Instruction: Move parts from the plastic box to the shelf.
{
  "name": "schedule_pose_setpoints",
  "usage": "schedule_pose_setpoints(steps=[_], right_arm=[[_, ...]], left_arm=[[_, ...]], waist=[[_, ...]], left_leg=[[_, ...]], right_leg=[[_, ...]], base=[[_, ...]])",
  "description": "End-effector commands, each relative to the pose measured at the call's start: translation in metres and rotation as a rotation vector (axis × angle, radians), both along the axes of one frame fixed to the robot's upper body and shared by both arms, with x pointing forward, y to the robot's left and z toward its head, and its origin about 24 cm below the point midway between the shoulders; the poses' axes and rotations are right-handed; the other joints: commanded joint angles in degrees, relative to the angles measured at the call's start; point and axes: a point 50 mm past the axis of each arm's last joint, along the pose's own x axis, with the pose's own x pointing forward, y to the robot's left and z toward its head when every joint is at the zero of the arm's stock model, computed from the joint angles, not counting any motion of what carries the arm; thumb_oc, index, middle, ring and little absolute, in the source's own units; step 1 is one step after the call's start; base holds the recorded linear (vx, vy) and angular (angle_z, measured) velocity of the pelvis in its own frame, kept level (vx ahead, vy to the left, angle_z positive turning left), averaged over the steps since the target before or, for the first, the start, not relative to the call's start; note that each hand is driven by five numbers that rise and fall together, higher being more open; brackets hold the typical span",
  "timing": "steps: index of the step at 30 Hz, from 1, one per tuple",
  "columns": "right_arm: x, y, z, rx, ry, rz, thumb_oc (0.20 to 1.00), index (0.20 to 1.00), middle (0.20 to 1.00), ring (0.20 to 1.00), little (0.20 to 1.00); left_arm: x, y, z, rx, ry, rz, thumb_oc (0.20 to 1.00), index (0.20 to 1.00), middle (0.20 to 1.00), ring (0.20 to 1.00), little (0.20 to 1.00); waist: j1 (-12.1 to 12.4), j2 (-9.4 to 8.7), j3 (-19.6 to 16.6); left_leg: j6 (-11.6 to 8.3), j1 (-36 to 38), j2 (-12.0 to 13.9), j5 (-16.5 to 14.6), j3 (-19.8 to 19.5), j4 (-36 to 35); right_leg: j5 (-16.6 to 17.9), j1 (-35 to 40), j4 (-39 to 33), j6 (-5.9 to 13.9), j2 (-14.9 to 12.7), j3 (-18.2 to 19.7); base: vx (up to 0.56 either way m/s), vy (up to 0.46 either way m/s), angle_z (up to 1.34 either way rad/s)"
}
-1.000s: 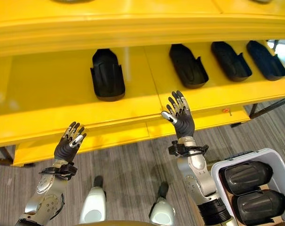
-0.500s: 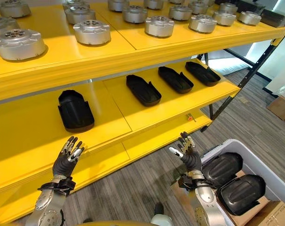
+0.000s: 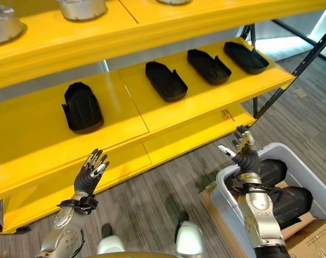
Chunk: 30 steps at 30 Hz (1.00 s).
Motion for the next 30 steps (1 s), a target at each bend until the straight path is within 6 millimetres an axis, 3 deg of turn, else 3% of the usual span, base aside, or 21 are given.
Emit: schedule_pose_setpoints(steps=[1, 3, 5, 7, 9, 16, 23, 24, 25, 26, 28, 29, 30], right_arm=[[0.006, -0.004, 0.029, -0.035, -0.174, -0.061, 1.0, 1.0, 1.0, 1.0, 1.0], [0.014, 0.007, 0.029, -0.005, -0.184, -0.017, 1.0, 1.0, 1.0, 1.0, 1.0], [0.022, 0.019, 0.028, 0.018, -0.191, 0.034, 1.0, 1.0, 1.0, 1.0, 1.0], [0.029, 0.034, 0.028, 0.066, -0.202, 0.099, 1.0, 1.0, 1.0, 1.0, 1.0], [0.037, 0.045, 0.028, 0.087, -0.2, 0.158, 1.0, 1.0, 1.0, 1.0, 1.0], [0.046, 0.061, 0.03, 0.139, -0.211, 0.209, 1.0, 1.0, 1.0, 1.0, 1.0], [0.046, 0.079, 0.025, 0.199, -0.196, 0.251, 1.0, 1.0, 1.0, 1.0, 1.0], [0.047, 0.084, 0.026, 0.213, -0.201, 0.265, 1.0, 1.0, 1.0, 1.0, 1.0], [0.049, 0.091, 0.027, 0.231, -0.207, 0.281, 1.0, 1.0, 1.0, 1.0, 1.0], [0.051, 0.101, 0.026, 0.256, -0.203, 0.311, 1.0, 1.0, 1.0, 1.0, 1.0], [0.055, 0.108, 0.027, 0.255, -0.197, 0.342, 1.0, 1.0, 1.0, 1.0, 1.0], [0.055, 0.108, 0.027, 0.255, -0.197, 0.342, 1.0, 1.0, 1.0, 1.0, 1.0], [0.057, 0.113, 0.029, 0.246, -0.195, 0.364, 1.0, 1.0, 1.0, 1.0, 1.0]], left_arm=[[0.004, 0.0, 0.016, 0.034, -0.092, -0.037, 1.0, 1.0, 1.0, 1.0, 1.0], [0.0, 0.002, 0.018, 0.038, -0.102, -0.029, 1.0, 1.0, 1.0, 1.0, 1.0], [-0.002, 0.002, 0.02, 0.037, -0.113, -0.019, 1.0, 1.0, 1.0, 1.0, 1.0], [-0.004, 0.002, 0.02, 0.029, -0.112, -0.006, 1.0, 1.0, 1.0, 1.0, 1.0], [-0.006, 0.001, 0.02, 0.042, -0.118, -0.02, 1.0, 1.0, 1.0, 1.0, 1.0], [-0.004, 0.0, 0.022, 0.121, -0.126, -0.074, 1.0, 1.0, 1.0, 1.0, 1.0], [-0.007, 0.009, 0.021, 0.133, -0.105, -0.041, 1.0, 1.0, 1.0, 1.0, 1.0], [-0.006, 0.01, 0.023, 0.143, -0.113, -0.034, 1.0, 1.0, 1.0, 1.0, 1.0], [-0.004, 0.013, 0.027, 0.165, -0.123, -0.025, 1.0, 1.0, 1.0, 1.0, 1.0], [-0.005, 0.018, 0.029, 0.197, -0.126, -0.013, 1.0, 1.0, 1.0, 1.0, 1.0], [-0.007, 0.022, 0.029, 0.213, -0.125, -0.016, 1.0, 1.0, 1.0, 1.0, 1.0], [-0.007, 0.022, 0.029, 0.212, -0.125, -0.016, 1.0, 1.0, 1.0, 1.0, 1.0], [-0.006, 0.025, 0.03, 0.217, -0.125, -0.008, 1.0, 1.0, 1.0, 1.0, 1.0]], waist=[[0.5, -1.59, -1.0], [2.4, -2.08, -1.2], [3.9, -2.32, -1.6], [5.1, -2.43, -2.6], [5.6, -2.73, -3.7], [4.9, -2.74, -7.3], [4.8, -2.58, -6.9], [5.1, -2.29, -6.5], [6.4, -1.82, -5.8], [7.3, -1.37, -5.4], [7.4, -1.2, -5.4], [7.5, -1.18, -5.3], [7.9, -1.25, -5.2]], left_leg=[[-4.41, -3.4, -11.2, 1.2, -3.4, 2.6], [-3.73, -3.1, -18.7, -3.7, -9.4, 3.9], [-2.61, -2.9, -25.2, -6.2, -15.5, 4.0], [-0.39, -2.2, -28.9, -7.0, -20.3, 3.1], [1.72, -0.4, -29.5, -8.4, -21.6, 1.9], [3.47, 3.0, -28.5, -8.3, -17.7, -2.4], [5.45, 4.6, -28.3, -9.0, -13.8, -3.5], [5.6, 4.5, -27.8, -9.0, -13.0, -3.6], [5.68, 5.0, -26.7, -9.5, -11.2, -3.7], [5.36, 6.1, -25.2, -9.6, -9.3, -4.4], [5.11, 6.8, -24.2, -10.2, -8.2, -4.6], [5.12, 7.0, -24.2, -10.2, -8.1, -4.6], [4.94, 7.3, -23.8, -11.0, -7.1, -4.2]], right_leg=[[-0.4, 10.8, -9.3, 0.51, -0.6, 0.9], [0.9, 11.5, -12.5, 0.62, 0.8, 3.5], [2.5, 11.9, -15.0, 0.84, 2.5, 5.6], [3.8, 11.8, -16.4, 1.26, 4.0, 8.0], [4.6, 11.9, -17.2, 1.76, 4.8, 10.4], [6.5, 14.2, -20.4, 2.97, 4.0, 12.9], [8.8, 11.8, -18.3, 5.48, 3.6, 15.9], [8.8, 10.7, -16.8, 6.05, 3.5, 15.3], [8.3, 9.6, -14.0, 6.29, 2.1, 11.0], [9.5, 9.5, -12.9, 6.78, -1.9, 4.7], [12.3, 9.4, -13.8, 6.64, -5.5, 2.6], [12.3, 9.5, -13.9, 6.66, -5.5, 2.6], [14.2, 9.4, -15.3, 7.2, -8.0, 1.1]], base=[[0.02, -0.075, 0.13], [0.04, -0.075, -0.56], [0.05, -0.062, -1.5], [0.04, -0.007, -0.74], [0.07, 0.059, -0.63], [0.07, 0.109, -0.52], [0.0, 0.106, -0.28], [-0.08, 0.059, -0.41], [-0.04, 0.029, -0.63], [-0.03, -0.016, -0.92], [0.02, -0.052, -1.3], [0.04, -0.055, -1.15], [0.04, -0.063, -0.93]])
